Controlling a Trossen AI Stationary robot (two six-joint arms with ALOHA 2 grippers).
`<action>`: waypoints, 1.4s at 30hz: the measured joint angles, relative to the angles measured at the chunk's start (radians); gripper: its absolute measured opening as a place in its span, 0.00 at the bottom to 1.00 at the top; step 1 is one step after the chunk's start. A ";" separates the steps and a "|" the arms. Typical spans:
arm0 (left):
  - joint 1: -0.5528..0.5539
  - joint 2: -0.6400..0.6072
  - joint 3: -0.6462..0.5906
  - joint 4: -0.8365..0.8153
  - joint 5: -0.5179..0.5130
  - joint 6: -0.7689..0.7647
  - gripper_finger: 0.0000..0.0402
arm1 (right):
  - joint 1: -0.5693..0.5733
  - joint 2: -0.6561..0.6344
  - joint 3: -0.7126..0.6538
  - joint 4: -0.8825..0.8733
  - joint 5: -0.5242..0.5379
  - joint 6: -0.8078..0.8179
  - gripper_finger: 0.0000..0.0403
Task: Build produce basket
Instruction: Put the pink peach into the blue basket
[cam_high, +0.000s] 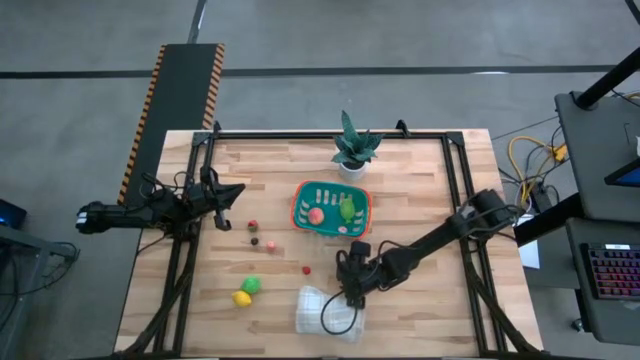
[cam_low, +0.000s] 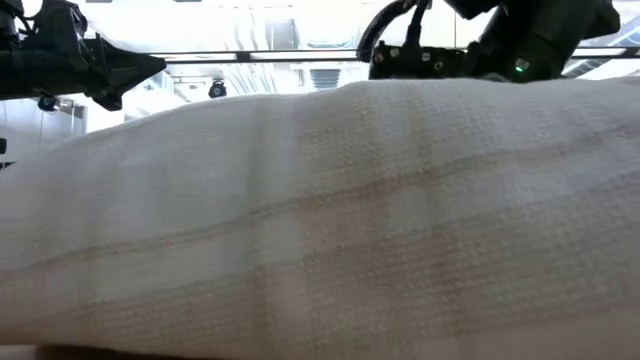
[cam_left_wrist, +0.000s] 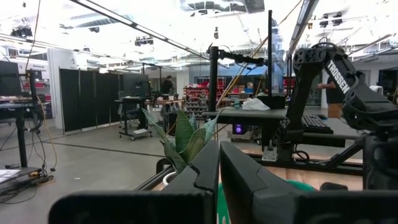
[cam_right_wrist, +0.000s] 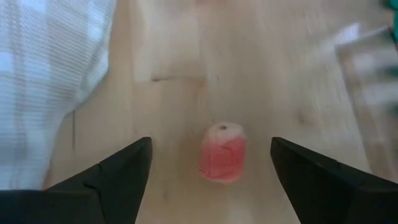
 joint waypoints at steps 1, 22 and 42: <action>0.000 0.000 0.000 0.001 0.000 0.000 0.00 | 0.000 0.005 0.002 0.001 -0.001 0.002 0.78; 0.001 0.000 0.000 0.000 0.000 0.000 0.00 | -0.011 0.004 0.005 -0.026 0.000 -0.030 0.50; 0.001 0.000 0.000 0.000 0.000 0.000 0.00 | -0.011 0.004 0.004 -0.036 0.002 -0.032 0.18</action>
